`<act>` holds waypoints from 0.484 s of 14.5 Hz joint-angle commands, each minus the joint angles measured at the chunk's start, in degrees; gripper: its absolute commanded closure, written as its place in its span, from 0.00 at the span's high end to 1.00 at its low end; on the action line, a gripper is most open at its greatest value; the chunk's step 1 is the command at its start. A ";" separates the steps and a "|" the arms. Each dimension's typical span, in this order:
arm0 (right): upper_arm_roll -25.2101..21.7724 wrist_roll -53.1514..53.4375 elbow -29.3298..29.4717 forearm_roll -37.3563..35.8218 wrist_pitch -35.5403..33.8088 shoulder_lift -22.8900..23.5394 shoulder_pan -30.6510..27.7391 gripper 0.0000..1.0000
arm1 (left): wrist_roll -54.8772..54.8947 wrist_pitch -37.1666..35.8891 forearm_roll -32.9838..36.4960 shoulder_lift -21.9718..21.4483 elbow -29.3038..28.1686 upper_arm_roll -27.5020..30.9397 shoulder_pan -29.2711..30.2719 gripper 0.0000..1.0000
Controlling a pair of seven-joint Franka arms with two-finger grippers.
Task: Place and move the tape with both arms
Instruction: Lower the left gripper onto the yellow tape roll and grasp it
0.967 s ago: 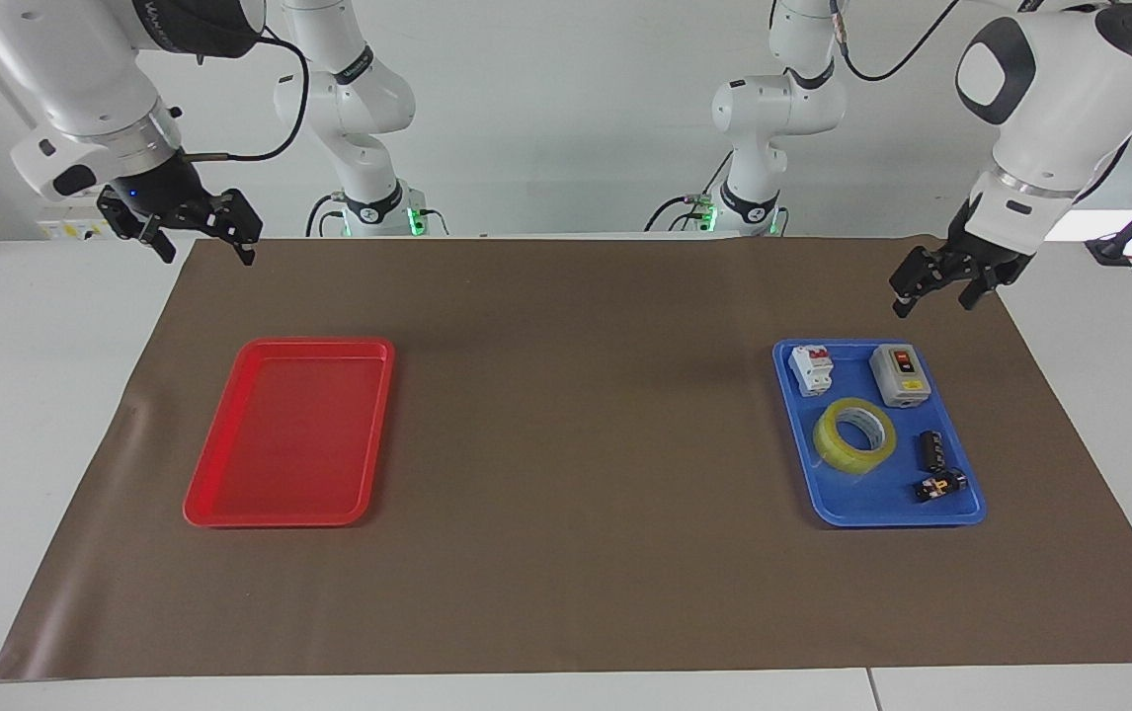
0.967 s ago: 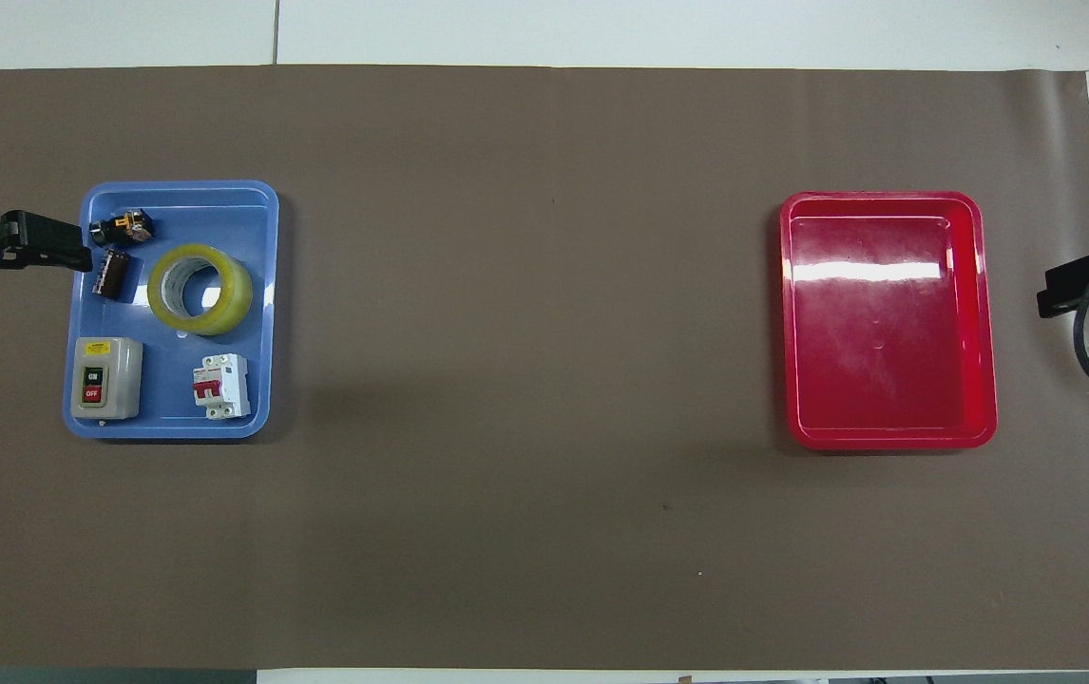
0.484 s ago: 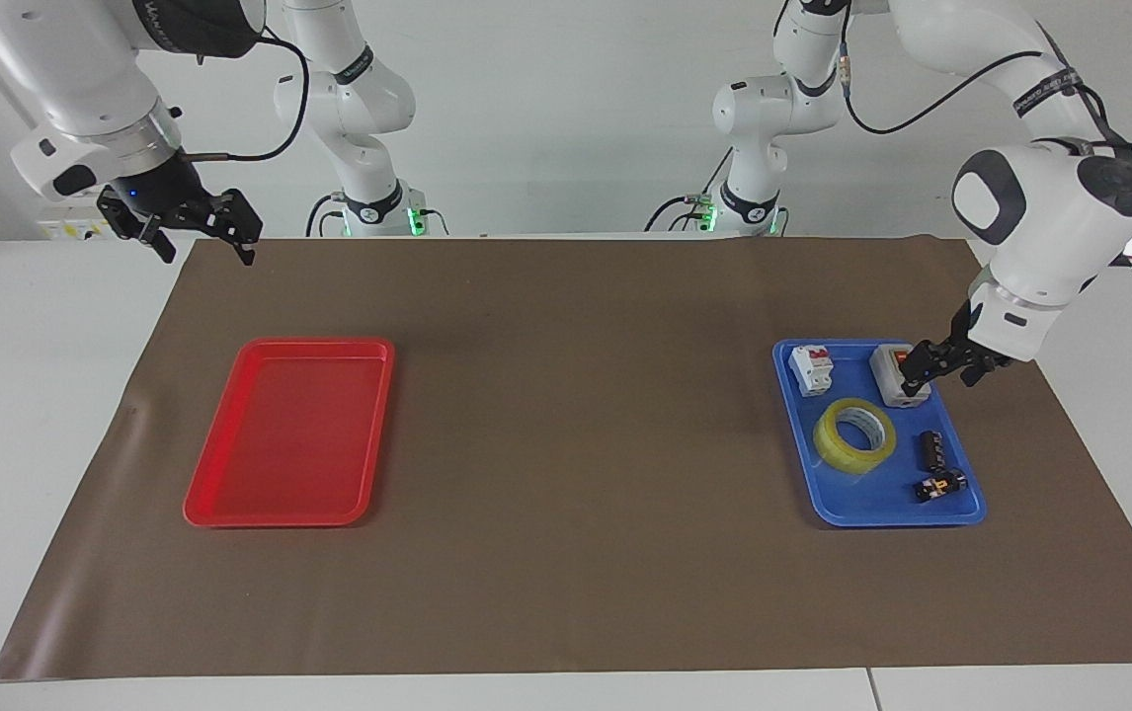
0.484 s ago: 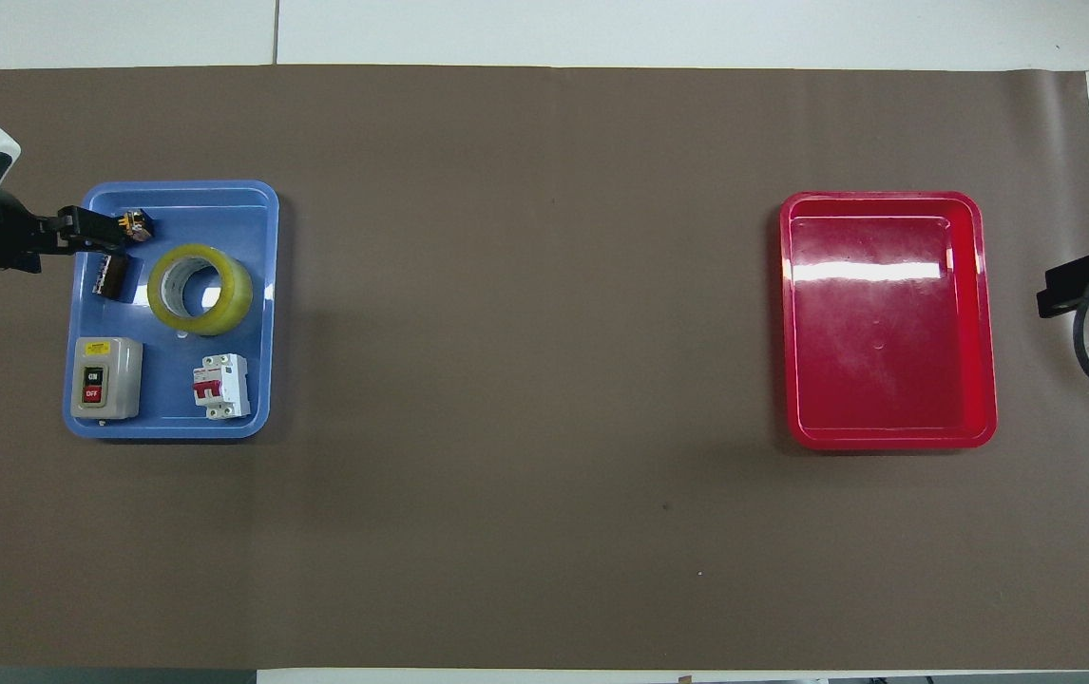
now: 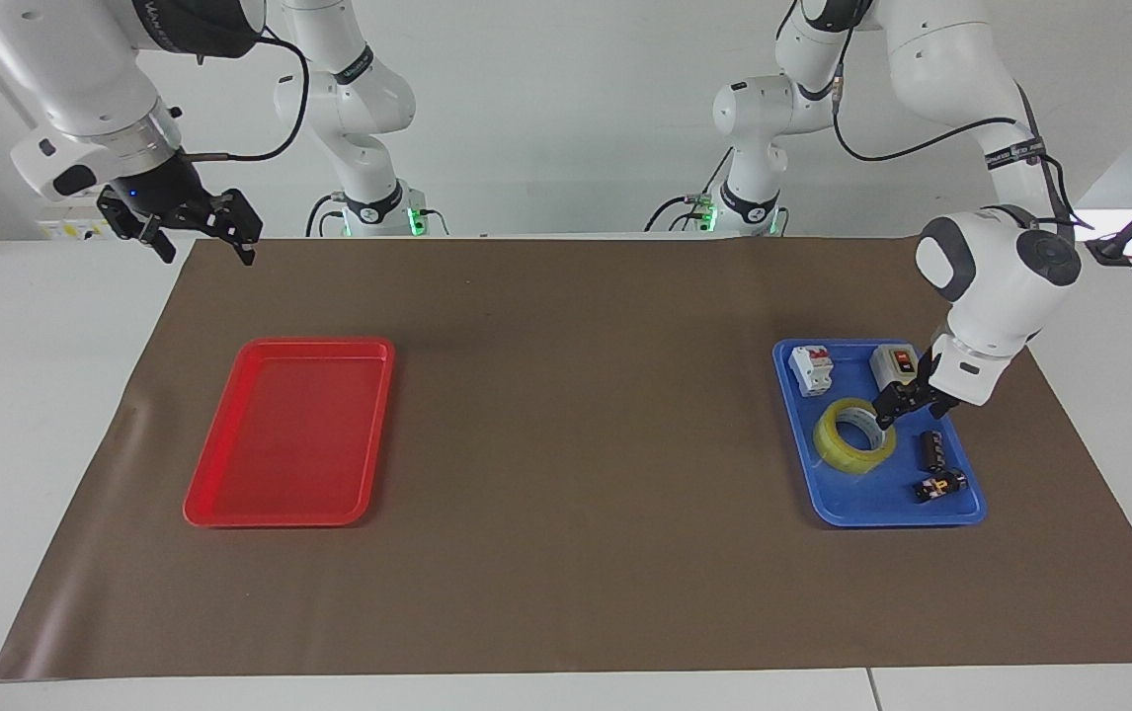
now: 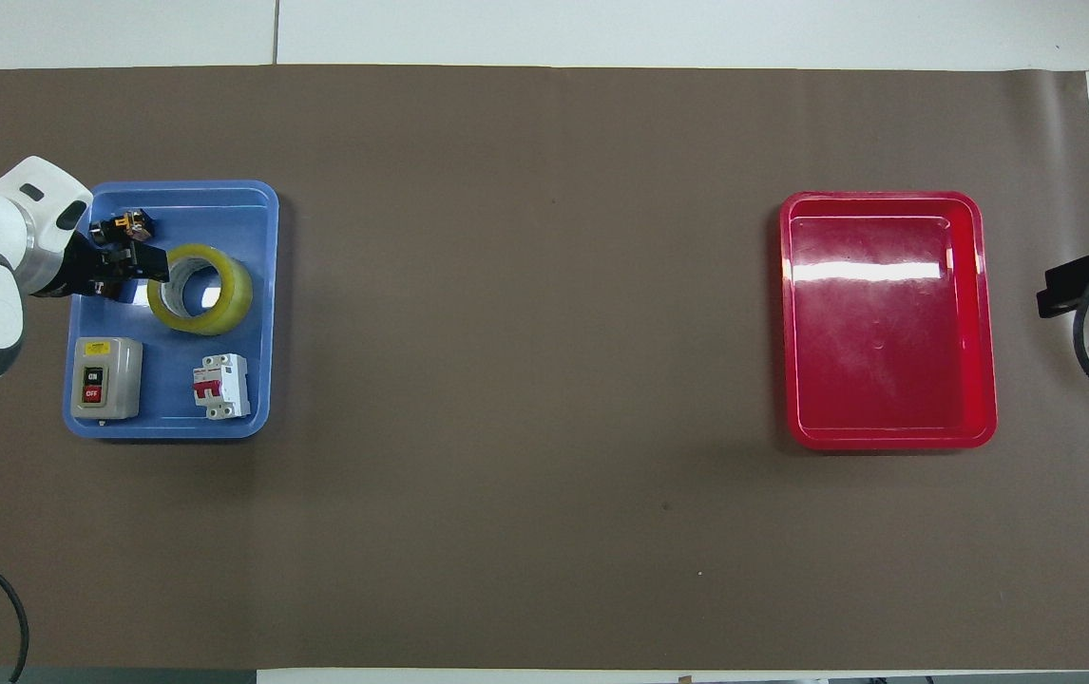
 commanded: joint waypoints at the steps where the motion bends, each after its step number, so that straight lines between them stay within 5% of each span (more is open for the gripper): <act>1: 0.06 0.29 -0.37 0.98 0.48 -0.58 -0.38 1.00 | -0.57 2.19 -0.07 0.85 -0.99 -0.01 0.16 0.84; 5: 0.06 0.29 -0.37 0.98 0.48 -0.58 -0.38 1.00 | -1.90 3.59 -0.07 1.12 -3.18 -0.01 -0.46 0.69; 7: 0.06 0.29 -0.37 1.06 0.48 -0.58 -0.38 1.00 | -2.07 3.51 -0.07 1.03 -3.19 -0.01 -0.46 0.40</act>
